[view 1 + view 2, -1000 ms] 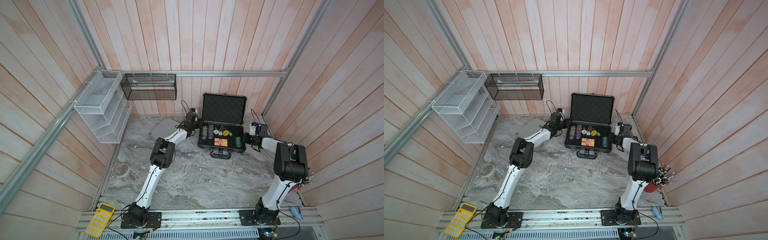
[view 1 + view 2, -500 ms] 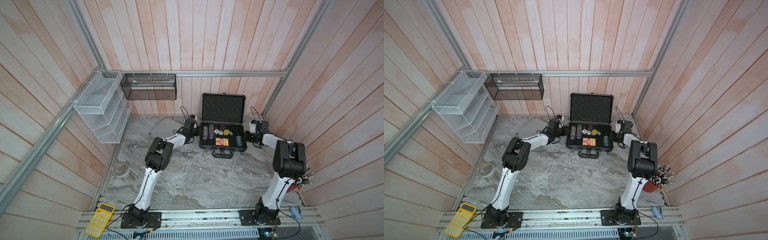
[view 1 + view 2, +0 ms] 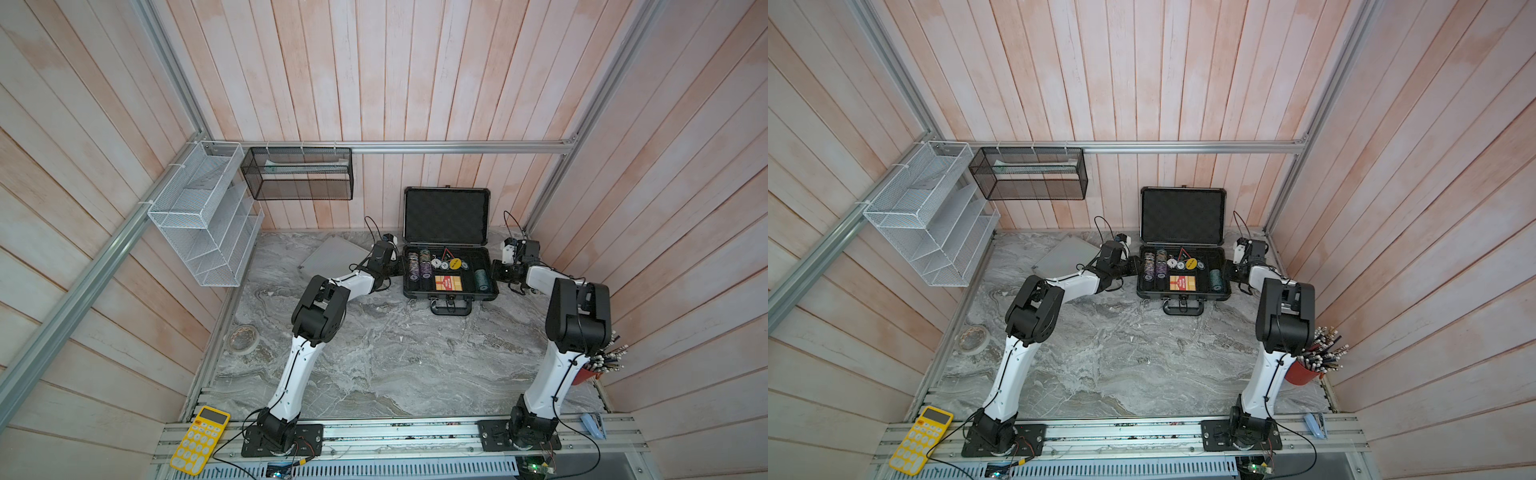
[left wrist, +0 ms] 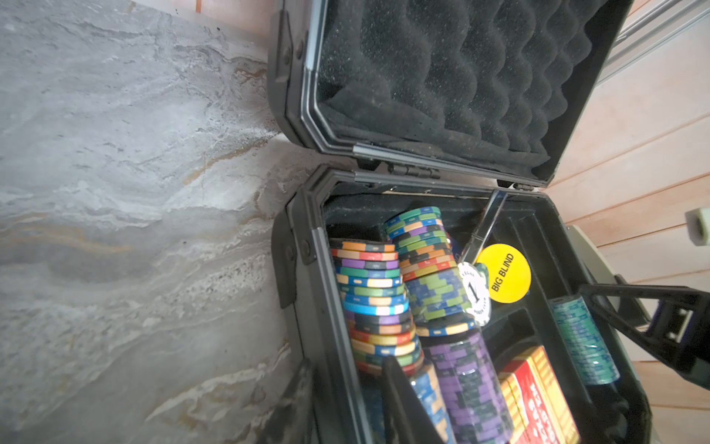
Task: Open the poker set cases
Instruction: Open the case lid on the poker set case, then move the poker set case to the corner of the board.
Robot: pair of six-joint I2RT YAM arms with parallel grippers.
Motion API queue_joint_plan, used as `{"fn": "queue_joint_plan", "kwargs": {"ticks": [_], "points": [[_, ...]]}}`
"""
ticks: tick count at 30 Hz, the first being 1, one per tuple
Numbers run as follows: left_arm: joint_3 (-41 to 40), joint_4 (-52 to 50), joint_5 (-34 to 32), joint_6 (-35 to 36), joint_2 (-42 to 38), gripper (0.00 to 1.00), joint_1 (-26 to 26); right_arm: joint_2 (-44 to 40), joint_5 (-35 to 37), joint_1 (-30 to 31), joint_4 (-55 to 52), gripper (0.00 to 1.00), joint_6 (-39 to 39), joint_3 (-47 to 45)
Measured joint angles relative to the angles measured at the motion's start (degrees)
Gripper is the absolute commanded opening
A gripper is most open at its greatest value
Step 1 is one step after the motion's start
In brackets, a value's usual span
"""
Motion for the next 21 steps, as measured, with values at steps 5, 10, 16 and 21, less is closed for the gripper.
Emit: {"fn": "queue_joint_plan", "kwargs": {"ticks": [5,10,16,21], "points": [[0.07,-0.02,0.00,-0.04,0.00,0.32,0.00,0.00,-0.02,-0.07,0.00,0.00,-0.26,0.00],[1.51,-2.25,-0.39,-0.59,0.13,0.32,-0.20,0.02,-0.26,-0.28,-0.28,0.00,-1.05,0.20],[4.13,-3.58,-0.57,-1.05,1.46,0.32,-1.64,0.22,0.31,-1.88,-0.28,0.00,-2.21,0.57],[5.01,-3.50,-0.28,-1.09,1.90,0.32,-4.33,0.28,1.99,-4.31,-0.72,0.00,-4.11,1.07]]}}
